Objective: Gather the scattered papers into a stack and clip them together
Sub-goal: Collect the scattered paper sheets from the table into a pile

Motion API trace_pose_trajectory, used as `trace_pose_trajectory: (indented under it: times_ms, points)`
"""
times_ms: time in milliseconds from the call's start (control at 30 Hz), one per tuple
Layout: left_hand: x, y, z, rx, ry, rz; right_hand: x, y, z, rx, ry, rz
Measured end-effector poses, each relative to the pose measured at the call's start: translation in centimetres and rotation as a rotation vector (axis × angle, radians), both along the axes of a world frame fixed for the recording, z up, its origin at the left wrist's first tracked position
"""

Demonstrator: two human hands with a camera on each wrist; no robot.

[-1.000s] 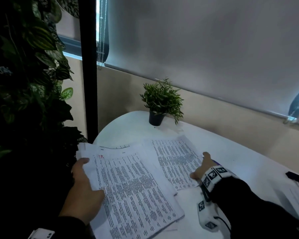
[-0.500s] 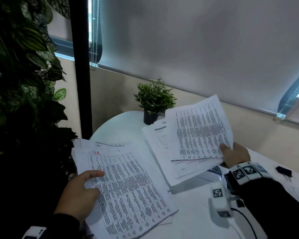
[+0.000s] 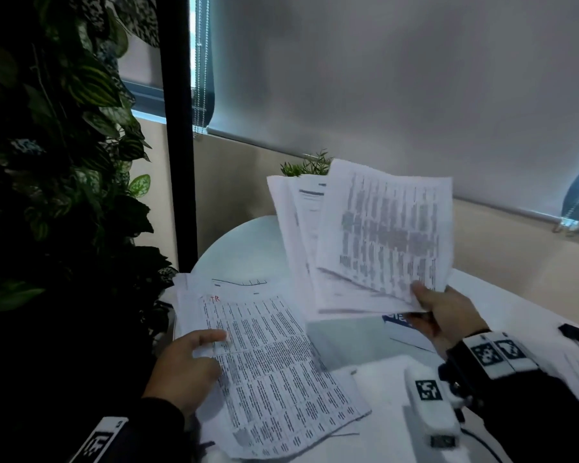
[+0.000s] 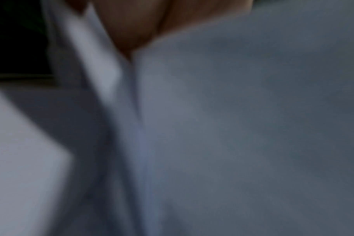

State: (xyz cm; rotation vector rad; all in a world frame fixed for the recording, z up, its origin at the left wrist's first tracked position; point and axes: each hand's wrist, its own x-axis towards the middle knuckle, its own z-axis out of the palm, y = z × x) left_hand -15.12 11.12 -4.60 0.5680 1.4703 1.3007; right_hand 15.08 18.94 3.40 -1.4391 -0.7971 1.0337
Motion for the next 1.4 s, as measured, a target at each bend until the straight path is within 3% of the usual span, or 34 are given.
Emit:
trace_pose_trajectory:
  times_ms: [100,200,267,333,433,533,600,667,700,767,900,1000,1067,1233,1400]
  points:
    - [0.4,-0.3,1.0,0.035,0.032,-0.030,-3.0,-2.1,-1.3,-0.135,-0.090,0.212]
    - [0.9,-0.3,1.3,0.038,-0.239,-0.027,-5.5,-4.6,-3.1,-0.297,-0.419,0.502]
    - [1.0,-0.6,1.3,0.063,-0.231,-0.035,-6.0,-5.3,-4.0,-0.335,-0.707,0.639]
    - [0.8,-0.6,1.1,0.075,-0.170,-0.015,-5.8,-5.5,-4.5,-0.293,-0.868,0.719]
    - [1.0,-0.7,1.5,0.089,-0.195,-0.040,-5.0,-5.3,-5.0,-0.335,-0.930,0.794]
    - [1.2,-1.1,2.2,0.114,-0.422,-0.100,-4.7,-5.6,-5.1,-0.354,-0.949,0.831]
    - [1.1,-1.2,1.7,0.111,-0.365,-0.134,-5.0,-6.1,-4.9,-0.367,-1.017,0.841]
    - [1.0,-1.1,0.6,0.112,-0.059,-0.086,-5.1,-6.3,-4.9,-0.363,-1.077,0.830]
    - [1.0,-1.1,0.1,0.125,0.086,-0.060,-5.0,-6.3,-5.1,-0.340,-1.077,0.813]
    - [1.2,-1.4,0.6,0.204,0.194,-0.038,-4.8,-6.3,-5.0,-0.238,-0.997,0.756]
    - [1.0,-1.2,2.8,0.480,0.222,-0.032,-3.9,-5.5,-3.7,-0.049,-0.690,0.600]
    - [0.8,-1.4,4.0,0.663,0.194,-0.024,-3.6,-5.1,-2.2,0.216,-0.317,0.502]
    - [0.9,-1.4,4.7,0.729,0.162,-0.010,-3.7,-5.2,-1.1,0.382,-0.178,0.426]
    - [1.2,-1.1,4.5,0.752,0.144,-0.064,-4.3,-6.4,-0.5,0.498,-0.058,0.434]
    - [1.4,-1.0,3.6,0.653,0.212,-0.115,-4.8,-5.9,-3.0,0.319,-0.224,0.405]
